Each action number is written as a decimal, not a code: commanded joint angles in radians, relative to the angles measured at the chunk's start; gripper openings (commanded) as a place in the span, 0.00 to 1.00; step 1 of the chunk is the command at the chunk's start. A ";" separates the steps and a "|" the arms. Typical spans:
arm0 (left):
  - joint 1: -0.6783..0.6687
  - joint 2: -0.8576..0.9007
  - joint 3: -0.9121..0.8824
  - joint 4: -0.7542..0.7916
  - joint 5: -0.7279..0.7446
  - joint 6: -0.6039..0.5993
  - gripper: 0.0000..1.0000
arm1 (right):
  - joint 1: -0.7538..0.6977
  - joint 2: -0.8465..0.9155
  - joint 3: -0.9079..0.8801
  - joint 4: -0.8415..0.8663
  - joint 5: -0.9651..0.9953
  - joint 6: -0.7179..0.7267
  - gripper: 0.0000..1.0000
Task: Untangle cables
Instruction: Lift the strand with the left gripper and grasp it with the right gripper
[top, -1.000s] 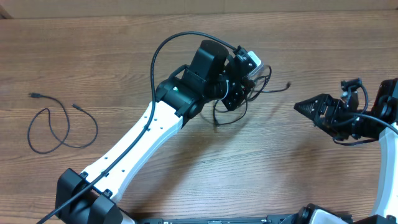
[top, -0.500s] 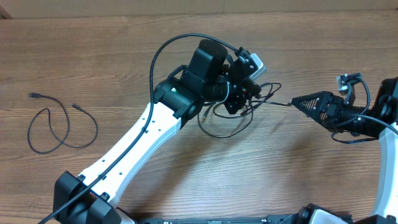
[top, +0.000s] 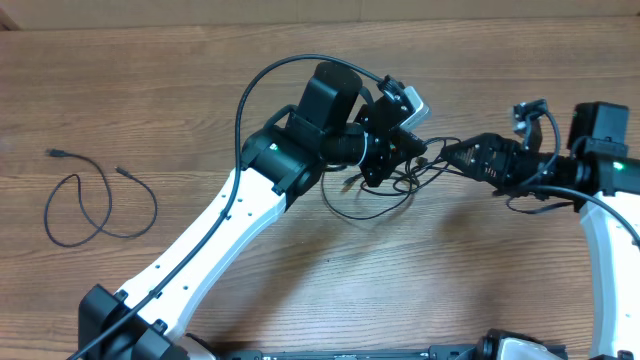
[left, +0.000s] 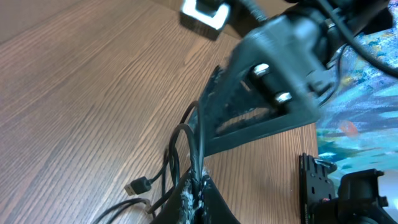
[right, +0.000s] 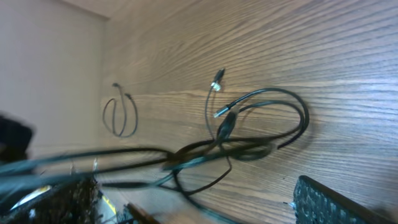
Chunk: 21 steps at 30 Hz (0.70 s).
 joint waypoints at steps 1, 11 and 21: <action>0.007 -0.045 0.024 0.007 0.028 -0.013 0.04 | 0.062 -0.003 0.026 0.042 0.078 0.124 1.00; 0.007 -0.047 0.024 0.025 0.084 -0.040 0.04 | 0.208 -0.003 0.024 0.096 0.474 0.542 0.92; 0.043 -0.053 0.024 0.023 0.081 -0.048 0.04 | 0.278 -0.002 0.024 0.072 0.593 0.710 0.28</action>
